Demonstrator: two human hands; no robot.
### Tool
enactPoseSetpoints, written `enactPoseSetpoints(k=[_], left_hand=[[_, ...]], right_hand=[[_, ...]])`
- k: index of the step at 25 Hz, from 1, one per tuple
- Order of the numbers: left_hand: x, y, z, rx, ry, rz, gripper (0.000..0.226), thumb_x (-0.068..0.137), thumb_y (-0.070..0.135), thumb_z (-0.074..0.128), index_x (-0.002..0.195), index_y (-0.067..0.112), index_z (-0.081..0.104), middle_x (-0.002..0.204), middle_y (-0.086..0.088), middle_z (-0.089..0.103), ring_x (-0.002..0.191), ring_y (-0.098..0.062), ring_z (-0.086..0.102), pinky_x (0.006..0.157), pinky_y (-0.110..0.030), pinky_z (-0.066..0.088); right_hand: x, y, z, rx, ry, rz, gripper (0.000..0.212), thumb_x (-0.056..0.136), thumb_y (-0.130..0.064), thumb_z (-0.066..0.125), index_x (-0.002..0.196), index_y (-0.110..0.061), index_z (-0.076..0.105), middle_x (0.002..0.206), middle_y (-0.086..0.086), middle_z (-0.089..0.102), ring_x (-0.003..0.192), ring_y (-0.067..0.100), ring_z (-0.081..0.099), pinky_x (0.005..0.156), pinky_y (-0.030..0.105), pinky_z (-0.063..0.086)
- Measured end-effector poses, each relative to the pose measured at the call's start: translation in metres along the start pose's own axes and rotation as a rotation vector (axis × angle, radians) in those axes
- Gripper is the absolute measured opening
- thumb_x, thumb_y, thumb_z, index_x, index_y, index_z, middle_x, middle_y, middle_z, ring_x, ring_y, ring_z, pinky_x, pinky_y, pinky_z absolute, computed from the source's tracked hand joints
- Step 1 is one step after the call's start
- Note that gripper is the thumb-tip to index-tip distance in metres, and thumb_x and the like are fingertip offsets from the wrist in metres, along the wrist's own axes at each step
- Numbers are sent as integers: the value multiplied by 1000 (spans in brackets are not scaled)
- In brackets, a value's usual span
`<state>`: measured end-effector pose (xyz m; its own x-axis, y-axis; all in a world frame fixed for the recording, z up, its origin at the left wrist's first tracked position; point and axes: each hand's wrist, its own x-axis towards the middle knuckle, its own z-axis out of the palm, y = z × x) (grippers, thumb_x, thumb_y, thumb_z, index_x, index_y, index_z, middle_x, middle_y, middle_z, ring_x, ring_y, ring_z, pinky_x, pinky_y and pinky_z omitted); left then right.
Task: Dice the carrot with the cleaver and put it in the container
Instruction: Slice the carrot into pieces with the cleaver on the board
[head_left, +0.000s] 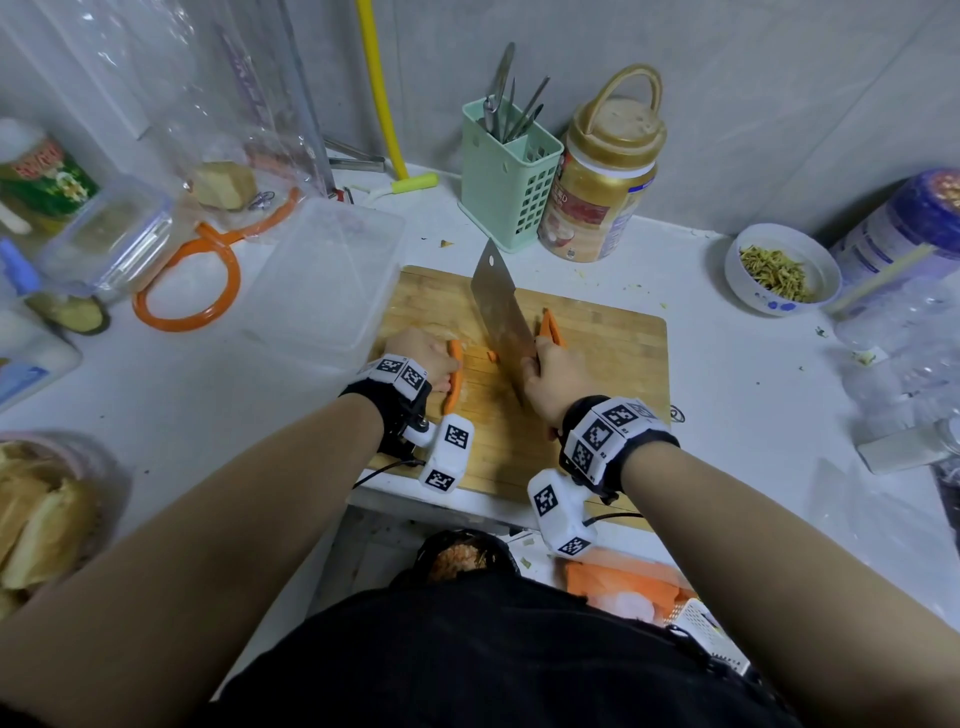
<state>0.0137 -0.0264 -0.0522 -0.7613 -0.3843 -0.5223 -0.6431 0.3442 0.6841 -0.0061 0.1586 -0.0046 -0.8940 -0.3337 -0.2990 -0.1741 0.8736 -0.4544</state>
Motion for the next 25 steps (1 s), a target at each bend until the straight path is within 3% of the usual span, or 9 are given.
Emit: enactPoseSetpoints(k=[4,13,18,22,25], left_hand=[[0,-5,-3,-37,-7,-26,18,81,13,77,88,-1,68,79,-15,74,73,-25,74,78,-43,60],[-3,2,0,-36,-18,-52,15,87,16,71,77,5,68,75,-12,75,75,-17,74,85,-33,58],[-2,4,4,-21,0,-38,12,86,15,72,84,4,69,85,-15,75,81,-23,73,83,-37,59],[-7,5,7,391,67,159,28,75,36,79,78,10,70,83,-4,72,78,-21,68,68,-32,55],[-11,9,10,504,32,162,26,76,31,78,88,8,72,90,-4,71,82,-20,68,70,-32,55]], right_hand=[[-2,-5,3,-13,-18,-36,20,101,-24,38,112,-10,48,75,3,51,74,27,60,64,35,50],[-6,-12,7,14,-63,-43,25,101,-26,37,116,-9,48,83,10,56,66,30,60,64,48,58],[-5,-14,8,3,-52,-57,24,100,-25,37,114,-10,50,87,11,57,69,28,58,64,39,54],[-4,-12,8,6,-66,-60,23,100,-24,37,113,-9,49,88,14,60,70,30,59,65,41,55],[-4,-10,6,8,-66,-49,22,100,-23,38,111,-8,50,77,6,56,67,26,58,63,38,53]])
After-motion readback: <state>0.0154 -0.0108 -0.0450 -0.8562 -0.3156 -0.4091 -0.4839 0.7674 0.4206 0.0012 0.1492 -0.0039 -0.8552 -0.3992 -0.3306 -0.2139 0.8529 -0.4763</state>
